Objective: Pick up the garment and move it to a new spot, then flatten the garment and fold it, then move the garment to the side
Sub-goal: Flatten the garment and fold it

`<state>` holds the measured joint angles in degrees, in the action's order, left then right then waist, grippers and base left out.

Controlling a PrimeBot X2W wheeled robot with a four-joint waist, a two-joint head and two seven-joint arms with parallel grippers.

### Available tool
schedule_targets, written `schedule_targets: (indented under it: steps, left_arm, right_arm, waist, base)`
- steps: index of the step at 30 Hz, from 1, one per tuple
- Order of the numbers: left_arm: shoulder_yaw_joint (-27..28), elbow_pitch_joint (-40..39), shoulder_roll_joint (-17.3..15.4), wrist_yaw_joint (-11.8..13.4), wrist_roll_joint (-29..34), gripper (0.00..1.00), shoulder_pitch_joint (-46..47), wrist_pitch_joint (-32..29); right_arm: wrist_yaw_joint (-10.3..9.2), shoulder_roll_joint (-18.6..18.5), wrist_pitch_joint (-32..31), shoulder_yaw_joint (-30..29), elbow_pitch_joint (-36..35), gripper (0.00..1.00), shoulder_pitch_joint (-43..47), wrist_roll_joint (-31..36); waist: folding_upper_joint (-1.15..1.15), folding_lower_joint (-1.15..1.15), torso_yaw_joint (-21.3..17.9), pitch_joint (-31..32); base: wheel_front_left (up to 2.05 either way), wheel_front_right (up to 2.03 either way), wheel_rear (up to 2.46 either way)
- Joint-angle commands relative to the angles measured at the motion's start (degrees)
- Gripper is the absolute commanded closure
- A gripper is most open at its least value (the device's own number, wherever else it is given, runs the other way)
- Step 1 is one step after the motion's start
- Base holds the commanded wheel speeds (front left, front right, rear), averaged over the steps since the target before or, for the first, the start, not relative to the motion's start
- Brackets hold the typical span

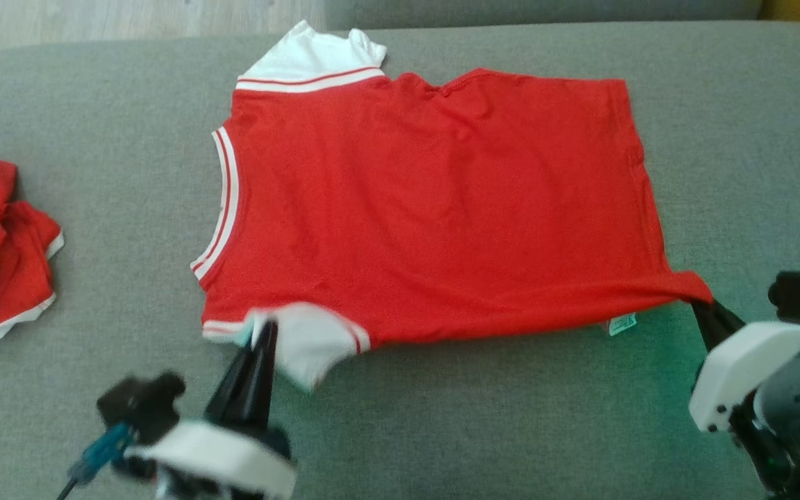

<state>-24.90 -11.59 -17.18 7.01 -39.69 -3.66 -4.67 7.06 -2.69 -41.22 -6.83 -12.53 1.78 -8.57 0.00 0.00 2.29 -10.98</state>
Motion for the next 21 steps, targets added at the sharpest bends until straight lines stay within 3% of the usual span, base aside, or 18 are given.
schedule_targets:
  steps: [1,11,21]
  left_arm:
    - [1.6,-1.1,0.4,-0.1,1.2,1.00,3.7,1.3]
    - [-1.2,10.7,5.5,0.7,11.6,1.00,19.6,9.6]
    - [-0.8,17.5,6.4,0.6,12.6,1.00,26.0,10.8]
  right_arm:
    - [0.43,-0.5,0.8,1.5,-1.8,1.00,-2.2,-0.4]
    - [0.43,-0.4,7.2,2.3,1.0,1.00,-6.3,-0.8]
    - [0.43,-0.2,13.8,1.7,3.1,1.00,-10.4,-1.2]
  waist:
    - [0.00,0.00,0.0,-0.4]
    - [0.00,0.00,0.4,-4.6]
    - [0.00,0.00,-0.6,-8.6]
  base:
    - [0.00,0.00,0.00]
    - [0.00,0.00,0.00]
    - [0.00,0.00,0.00]
